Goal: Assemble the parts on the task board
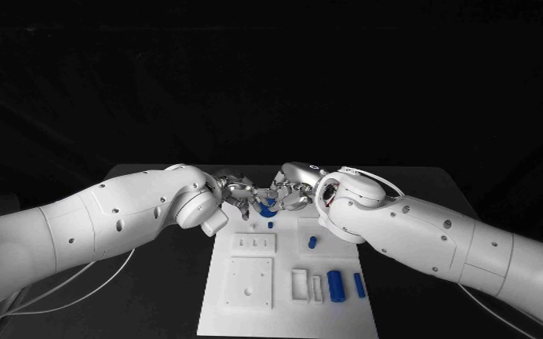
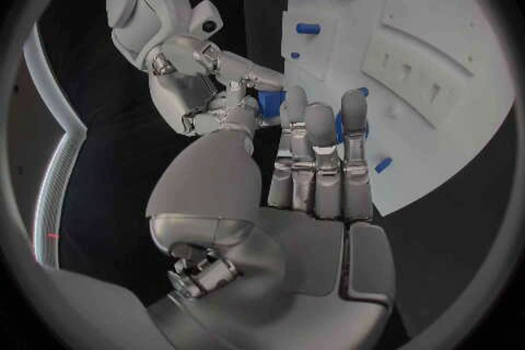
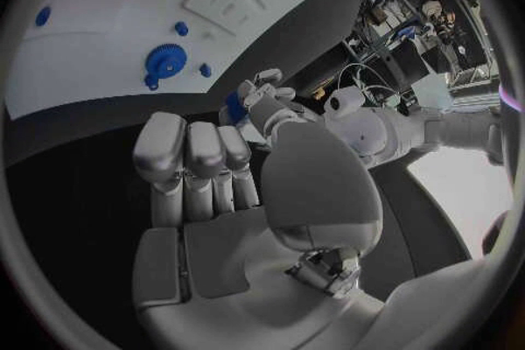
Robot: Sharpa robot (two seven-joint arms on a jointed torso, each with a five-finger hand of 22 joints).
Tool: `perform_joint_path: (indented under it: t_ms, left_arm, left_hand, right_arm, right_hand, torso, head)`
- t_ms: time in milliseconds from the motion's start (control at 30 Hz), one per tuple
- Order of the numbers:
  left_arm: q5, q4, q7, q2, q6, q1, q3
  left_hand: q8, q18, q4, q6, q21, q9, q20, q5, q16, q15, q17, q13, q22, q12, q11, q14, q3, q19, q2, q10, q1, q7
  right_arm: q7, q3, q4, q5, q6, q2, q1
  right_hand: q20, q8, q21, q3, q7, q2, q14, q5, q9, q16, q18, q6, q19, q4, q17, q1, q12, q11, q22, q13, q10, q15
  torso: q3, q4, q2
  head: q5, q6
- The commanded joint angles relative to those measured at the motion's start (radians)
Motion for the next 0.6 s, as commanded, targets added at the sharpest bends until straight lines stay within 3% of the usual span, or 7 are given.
perform_joint_path:
  t_ms: [33, 133, 233, 300, 400, 600]
  left_arm:
    - [0.010, 0.002, 0.005, 0.003, -0.004, 0.001, 0.001]
    - [0.015, 0.002, 0.009, 0.002, -0.005, 0.001, 0.001]
    - [0.018, 0.003, 0.011, 0.002, 0.000, 0.001, 0.001]
    - [0.019, 0.004, 0.012, 0.003, 0.006, 0.001, 0.001]
    - [0.019, 0.005, 0.010, 0.003, 0.018, 0.001, 0.001]
    - [0.014, 0.008, 0.005, 0.005, 0.040, 0.001, 0.001]
  left_hand:
    - [-0.005, -0.011, -0.011, 0.000, -0.008, -0.002, -0.002, 0.003, -0.005, -0.002, -0.001, -0.001, 0.004, -0.005, 0.000, -0.007, 0.002, 0.007, 0.019, -0.006, 0.004, 0.002]
    - [-0.005, -0.012, -0.039, -0.003, -0.011, -0.005, -0.003, 0.023, -0.005, -0.003, -0.001, -0.003, 0.008, -0.007, -0.001, -0.007, 0.011, 0.008, 0.054, -0.007, 0.026, 0.000]
    - [-0.006, -0.013, -0.074, -0.009, -0.014, -0.012, -0.003, 0.075, -0.006, -0.004, -0.001, -0.006, 0.012, -0.012, -0.001, -0.008, 0.032, 0.007, 0.078, -0.009, 0.052, -0.002]
    - [-0.007, -0.013, -0.091, -0.014, -0.015, -0.018, -0.004, 0.092, -0.007, -0.004, -0.001, -0.008, 0.015, -0.015, -0.001, -0.009, 0.049, 0.006, 0.090, -0.009, 0.072, -0.002]
    - [-0.006, -0.013, -0.108, -0.018, -0.016, -0.026, -0.003, 0.114, -0.007, -0.003, -0.001, -0.013, 0.019, -0.021, 0.000, -0.011, 0.068, 0.005, 0.097, -0.008, 0.084, -0.002]
    - [-0.005, -0.011, -0.146, -0.021, -0.020, -0.046, -0.002, 0.167, -0.008, -0.002, -0.001, -0.022, 0.034, -0.034, 0.001, -0.013, 0.108, 0.003, 0.090, -0.003, 0.073, 0.000]
  right_arm:
    - [0.004, 0.000, 0.001, -0.009, 0.024, 0.002, 0.000]
    - [0.003, 0.000, 0.000, -0.009, 0.025, 0.003, 0.000]
    - [0.002, -0.001, -0.002, -0.009, 0.026, 0.004, 0.000]
    - [0.001, -0.001, -0.003, -0.009, 0.025, 0.004, 0.000]
    - [0.000, -0.001, -0.004, -0.009, 0.024, 0.005, 0.000]
    - [-0.002, -0.001, -0.006, -0.009, 0.021, 0.007, 0.000]
  right_hand:
    - [0.002, 0.004, -0.002, -0.002, -0.002, 0.008, 0.000, 0.003, 0.009, -0.004, -0.002, 0.009, 0.029, 0.000, -0.001, 0.000, -0.004, -0.005, 0.128, -0.001, -0.004, -0.005]
    - [0.002, 0.004, -0.002, -0.002, -0.002, 0.008, 0.000, 0.003, 0.009, -0.004, -0.002, 0.009, 0.029, 0.000, -0.001, 0.000, -0.004, -0.005, 0.128, -0.001, -0.004, -0.005]
    - [0.002, 0.004, -0.002, -0.002, -0.002, 0.008, 0.000, 0.003, 0.009, -0.004, -0.002, 0.009, 0.029, 0.000, -0.001, 0.000, -0.004, -0.005, 0.128, -0.001, -0.004, -0.005]
    - [0.002, 0.004, -0.002, -0.002, -0.002, 0.008, 0.000, 0.003, 0.009, -0.004, -0.002, 0.009, 0.029, 0.000, -0.001, 0.000, -0.004, -0.005, 0.128, -0.001, -0.004, -0.005]
    - [0.002, 0.004, -0.002, -0.002, -0.002, 0.008, 0.000, 0.003, 0.009, -0.004, -0.002, 0.009, 0.029, 0.000, -0.001, 0.000, -0.004, -0.005, 0.128, -0.001, -0.004, -0.005]
    - [0.002, 0.004, -0.002, -0.002, -0.002, 0.008, 0.000, 0.003, 0.009, -0.004, -0.002, 0.009, 0.029, 0.000, -0.001, 0.000, -0.004, -0.005, 0.128, -0.001, -0.004, -0.005]
  torso:
    - [0.0001, 0.0002, 0.000]
    - [0.0000, 0.0001, 0.000]
    - [-0.0001, 0.0003, 0.000]
    - [0.0000, 0.0004, 0.000]
    - [0.0003, 0.0004, 0.000]
    - [0.0006, 0.0003, 0.000]
  head:
    - [-0.001, -0.001]
    - [0.000, -0.001]
    - [0.000, -0.003]
    - [0.000, -0.004]
    - [0.000, -0.005]
    - [0.001, -0.006]
